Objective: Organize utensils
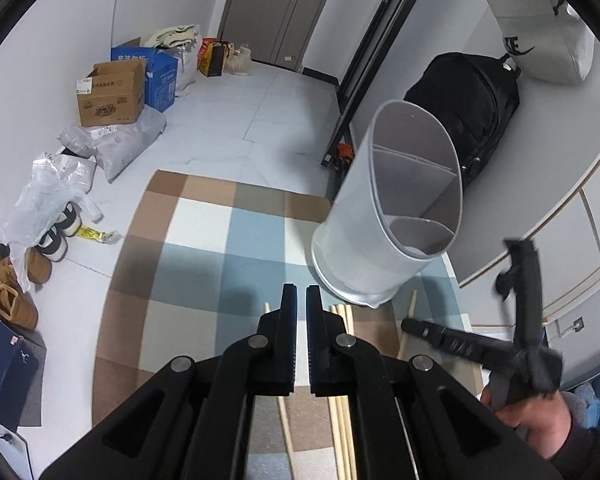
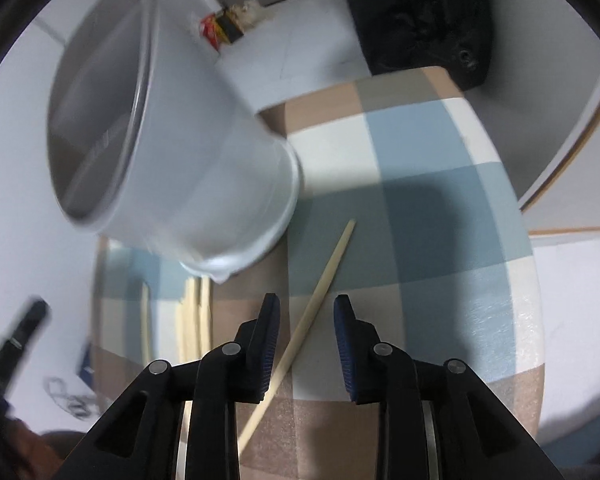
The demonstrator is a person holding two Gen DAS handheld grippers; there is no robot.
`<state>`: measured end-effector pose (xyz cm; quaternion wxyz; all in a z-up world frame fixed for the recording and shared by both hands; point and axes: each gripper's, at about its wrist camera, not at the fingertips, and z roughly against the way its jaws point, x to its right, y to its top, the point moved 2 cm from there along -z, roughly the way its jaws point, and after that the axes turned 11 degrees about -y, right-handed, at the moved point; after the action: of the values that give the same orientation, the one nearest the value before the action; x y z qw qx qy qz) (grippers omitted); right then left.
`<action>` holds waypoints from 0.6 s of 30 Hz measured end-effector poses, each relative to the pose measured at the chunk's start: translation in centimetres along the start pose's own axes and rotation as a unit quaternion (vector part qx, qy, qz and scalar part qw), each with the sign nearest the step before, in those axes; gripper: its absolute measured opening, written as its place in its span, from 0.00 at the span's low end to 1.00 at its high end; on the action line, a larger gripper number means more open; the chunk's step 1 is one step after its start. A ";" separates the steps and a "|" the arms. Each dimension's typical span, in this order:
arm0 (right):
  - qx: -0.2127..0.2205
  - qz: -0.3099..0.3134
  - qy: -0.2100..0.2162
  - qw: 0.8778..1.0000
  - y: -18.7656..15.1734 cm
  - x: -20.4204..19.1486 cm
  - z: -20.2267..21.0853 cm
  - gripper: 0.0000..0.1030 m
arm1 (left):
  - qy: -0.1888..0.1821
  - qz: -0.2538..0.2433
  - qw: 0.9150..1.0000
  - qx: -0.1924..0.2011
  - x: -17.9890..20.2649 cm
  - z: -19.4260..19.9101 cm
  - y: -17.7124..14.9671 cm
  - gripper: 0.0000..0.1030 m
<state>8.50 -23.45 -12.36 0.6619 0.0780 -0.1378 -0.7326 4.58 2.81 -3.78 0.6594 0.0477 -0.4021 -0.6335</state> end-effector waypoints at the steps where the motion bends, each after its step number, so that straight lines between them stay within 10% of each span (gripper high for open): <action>1: 0.012 0.013 -0.019 1.000 -0.3 -0.5 0.0 0.26 | -0.005 0.001 1.000 -0.001 -0.1 -0.1 0.0 0.00; 6: 0.025 0.017 -0.066 0.997 -1.0 -0.9 0.0 0.08 | -0.016 0.018 1.000 -0.005 -0.8 0.0 0.1 0.00; 18: -0.009 -0.043 0.023 0.999 -2.5 3.4 1.6 0.00 | -0.014 0.054 0.998 -0.042 -1.8 -0.7 -0.9 0.00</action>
<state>5.26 -26.48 -11.42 0.6337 0.0941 -0.1125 -0.7595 4.46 3.92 -5.60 0.6882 -0.0107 -0.3867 -0.6138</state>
